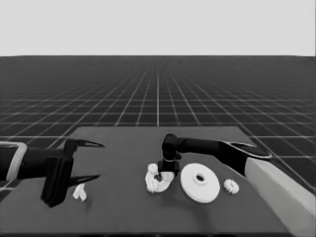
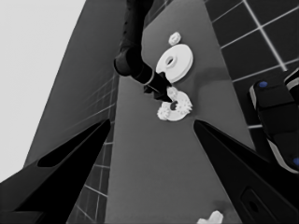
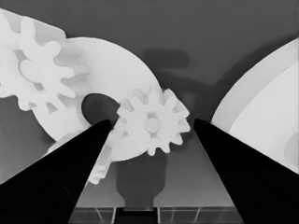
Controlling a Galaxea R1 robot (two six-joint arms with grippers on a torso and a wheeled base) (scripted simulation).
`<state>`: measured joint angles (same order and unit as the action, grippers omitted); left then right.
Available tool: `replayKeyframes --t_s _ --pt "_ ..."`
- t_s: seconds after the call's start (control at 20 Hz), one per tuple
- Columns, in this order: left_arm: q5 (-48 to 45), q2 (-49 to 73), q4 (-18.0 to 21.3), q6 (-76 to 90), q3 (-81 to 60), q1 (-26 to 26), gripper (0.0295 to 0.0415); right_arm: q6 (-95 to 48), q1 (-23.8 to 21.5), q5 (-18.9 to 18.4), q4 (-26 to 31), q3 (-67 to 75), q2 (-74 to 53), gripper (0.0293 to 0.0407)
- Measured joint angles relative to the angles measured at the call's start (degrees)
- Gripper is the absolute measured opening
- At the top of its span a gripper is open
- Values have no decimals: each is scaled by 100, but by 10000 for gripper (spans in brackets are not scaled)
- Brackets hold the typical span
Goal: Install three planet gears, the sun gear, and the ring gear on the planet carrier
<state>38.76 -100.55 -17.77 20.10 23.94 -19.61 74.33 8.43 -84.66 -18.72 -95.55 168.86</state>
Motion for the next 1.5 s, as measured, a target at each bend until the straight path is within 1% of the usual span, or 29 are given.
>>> replayKeyframes --t_s 0.05,0.1,0.15,0.25,0.5,0.55,0.6,0.65,0.7,0.8,1.0,1.05,1.1,1.15,1.25,1.5 --pt "0 0 0 0 0 0 385 189 -306 -166 310 325 -98 385" --pt "0 0 0 0 0 0 385 277 -554 -240 517 470 -135 385" --pt "0 0 0 0 0 0 385 316 -698 -275 646 531 -149 385" --pt "0 0 0 0 0 0 385 342 -826 -303 770 572 -158 385" --pt "0 0 0 0 0 0 385 348 -883 -315 832 583 -160 385" --pt "0 0 0 0 0 0 385 296 -892 -293 840 2616 -1595 385" --pt "0 0 0 0 0 0 385 -305 -900 -198 874 3337 -3253 385" --pt "0 0 0 0 0 0 385 -1077 -909 -76 926 3254 -4132 385" --pt "0 0 0 0 0 0 385 -1632 -916 6 975 3015 -4543 385" --pt "0 0 0 0 0 0 385 -2183 -923 80 1036 2683 -4813 385" --pt "0 0 0 0 0 0 385 -2446 -924 113 1069 2503 -4890 385" --pt "0 0 0 0 0 0 385 -2497 -417 474 665 2309 -4794 385" --pt "0 0 0 0 0 0 385 -2539 -78 695 442 2125 -4695 385" --pt "0 0 0 0 0 0 385 -2572 106 827 324 1986 -4621 385" --pt "0 0 0 0 0 0 385 -2608 263 952 222 1840 -4543 385" --pt "0 0 0 0 0 0 385 -2625 333 1015 174 1765 -4504 385"
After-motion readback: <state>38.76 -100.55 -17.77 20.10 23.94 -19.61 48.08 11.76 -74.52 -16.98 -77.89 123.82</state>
